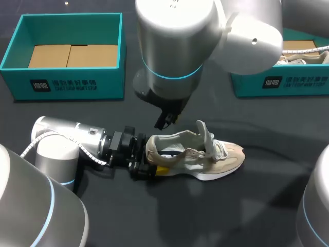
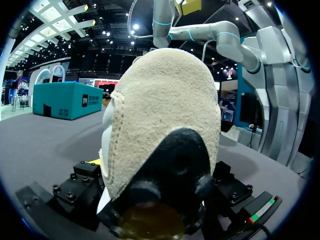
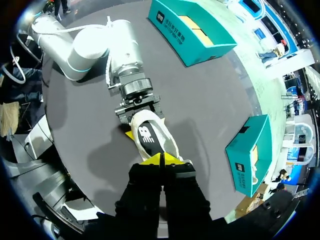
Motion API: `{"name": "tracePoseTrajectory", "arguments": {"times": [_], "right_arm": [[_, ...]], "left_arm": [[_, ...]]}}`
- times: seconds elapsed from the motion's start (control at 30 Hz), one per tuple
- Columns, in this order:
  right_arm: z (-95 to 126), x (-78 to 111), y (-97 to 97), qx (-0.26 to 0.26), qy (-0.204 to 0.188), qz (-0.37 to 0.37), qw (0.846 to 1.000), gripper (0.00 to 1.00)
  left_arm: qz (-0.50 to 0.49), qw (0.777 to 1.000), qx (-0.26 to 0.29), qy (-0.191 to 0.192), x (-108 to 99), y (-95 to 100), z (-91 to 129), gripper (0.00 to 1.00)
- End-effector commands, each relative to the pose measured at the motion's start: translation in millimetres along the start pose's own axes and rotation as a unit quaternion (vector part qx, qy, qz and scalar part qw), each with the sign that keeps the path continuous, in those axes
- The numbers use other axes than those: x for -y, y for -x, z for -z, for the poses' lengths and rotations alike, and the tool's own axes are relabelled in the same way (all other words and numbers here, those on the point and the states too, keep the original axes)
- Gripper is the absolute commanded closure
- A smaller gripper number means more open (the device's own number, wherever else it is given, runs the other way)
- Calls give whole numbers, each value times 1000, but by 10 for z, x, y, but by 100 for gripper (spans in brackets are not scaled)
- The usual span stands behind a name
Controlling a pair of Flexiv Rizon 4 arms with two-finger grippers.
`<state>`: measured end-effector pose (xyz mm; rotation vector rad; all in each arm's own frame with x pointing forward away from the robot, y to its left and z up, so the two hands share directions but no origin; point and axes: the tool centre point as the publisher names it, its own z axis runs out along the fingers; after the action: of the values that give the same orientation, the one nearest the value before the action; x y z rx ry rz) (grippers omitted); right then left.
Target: Take the shoe out of the shoebox, open the shoe tongue, remove and reinsert the insole, then place the shoe into the shoebox
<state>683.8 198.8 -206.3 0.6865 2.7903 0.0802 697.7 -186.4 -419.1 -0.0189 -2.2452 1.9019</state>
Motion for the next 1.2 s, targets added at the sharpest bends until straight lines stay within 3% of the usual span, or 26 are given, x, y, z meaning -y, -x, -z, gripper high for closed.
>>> {"name": "tracePoseTrajectory", "arguments": {"times": [0.03,0.17,0.57,0.77,1.2], "right_arm": [[-296,-78,-52,-37,-9,61,997,100],[-618,-11,-79,-85,-11,82,993,100],[-618,-11,-79,-85,-11,82,993,100],[-978,11,-173,-104,20,118,987,100],[-978,11,-173,-104,20,118,987,100]], "left_arm": [[0,1000,1,-1,-24,-12,11,100],[0,1000,1,-1,-24,-12,11,100],[0,1000,1,-1,-24,-12,11,100],[0,1000,1,-1,-24,-12,11,100],[0,1000,1,-1,-24,-12,11,100]]}}
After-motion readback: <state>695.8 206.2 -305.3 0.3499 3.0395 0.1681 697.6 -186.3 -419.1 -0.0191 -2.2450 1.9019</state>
